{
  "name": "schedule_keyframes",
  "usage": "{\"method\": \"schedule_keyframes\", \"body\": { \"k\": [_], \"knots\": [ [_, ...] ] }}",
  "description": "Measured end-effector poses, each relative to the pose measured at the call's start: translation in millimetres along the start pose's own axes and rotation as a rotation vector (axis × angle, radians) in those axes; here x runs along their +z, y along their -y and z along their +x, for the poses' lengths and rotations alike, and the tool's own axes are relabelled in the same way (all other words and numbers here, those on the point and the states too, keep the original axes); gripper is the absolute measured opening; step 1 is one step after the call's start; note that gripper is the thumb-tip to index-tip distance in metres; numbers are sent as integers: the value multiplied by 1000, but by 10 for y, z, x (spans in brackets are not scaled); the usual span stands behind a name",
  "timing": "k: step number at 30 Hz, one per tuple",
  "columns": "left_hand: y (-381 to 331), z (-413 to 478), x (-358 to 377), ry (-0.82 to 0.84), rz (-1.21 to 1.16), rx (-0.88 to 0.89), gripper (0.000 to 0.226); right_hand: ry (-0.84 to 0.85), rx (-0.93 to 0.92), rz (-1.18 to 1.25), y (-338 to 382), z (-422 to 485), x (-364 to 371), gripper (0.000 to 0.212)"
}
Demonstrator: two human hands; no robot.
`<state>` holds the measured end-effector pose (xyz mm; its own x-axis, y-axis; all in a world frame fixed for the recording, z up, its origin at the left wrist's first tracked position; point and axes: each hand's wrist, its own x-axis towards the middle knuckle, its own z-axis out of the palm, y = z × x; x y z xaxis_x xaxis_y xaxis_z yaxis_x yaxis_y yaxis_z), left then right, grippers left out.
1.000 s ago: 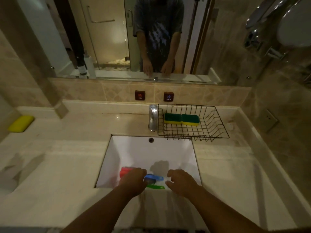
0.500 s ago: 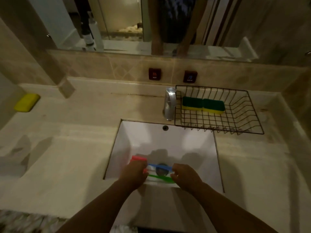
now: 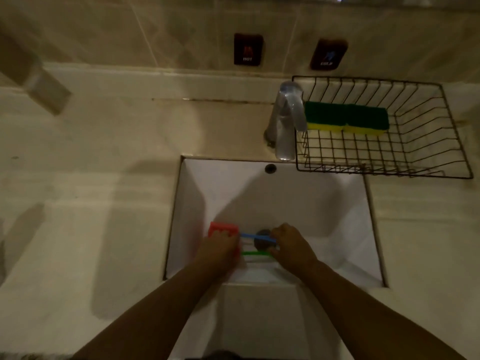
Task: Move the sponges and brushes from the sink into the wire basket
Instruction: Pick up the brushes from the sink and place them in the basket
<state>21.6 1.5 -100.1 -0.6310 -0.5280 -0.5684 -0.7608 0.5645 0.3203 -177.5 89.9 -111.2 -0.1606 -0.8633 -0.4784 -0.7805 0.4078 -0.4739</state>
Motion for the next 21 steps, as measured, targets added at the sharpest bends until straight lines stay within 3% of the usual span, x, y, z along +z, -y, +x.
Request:
{"method": "schedule_keyframes", "body": {
  "k": [5, 11, 21],
  "knots": [
    [20, 113, 71, -36, 52, -9, 40, 11, -39, -90, -31, 177, 117, 41],
    [42, 99, 199, -20, 21, -11, 44, 61, 4, -156, -114, 416, 138, 30],
    [28, 154, 237, 21, 29, -34, 45, 25, 18, -104, -220, 487, 208, 20]
  ]
}}
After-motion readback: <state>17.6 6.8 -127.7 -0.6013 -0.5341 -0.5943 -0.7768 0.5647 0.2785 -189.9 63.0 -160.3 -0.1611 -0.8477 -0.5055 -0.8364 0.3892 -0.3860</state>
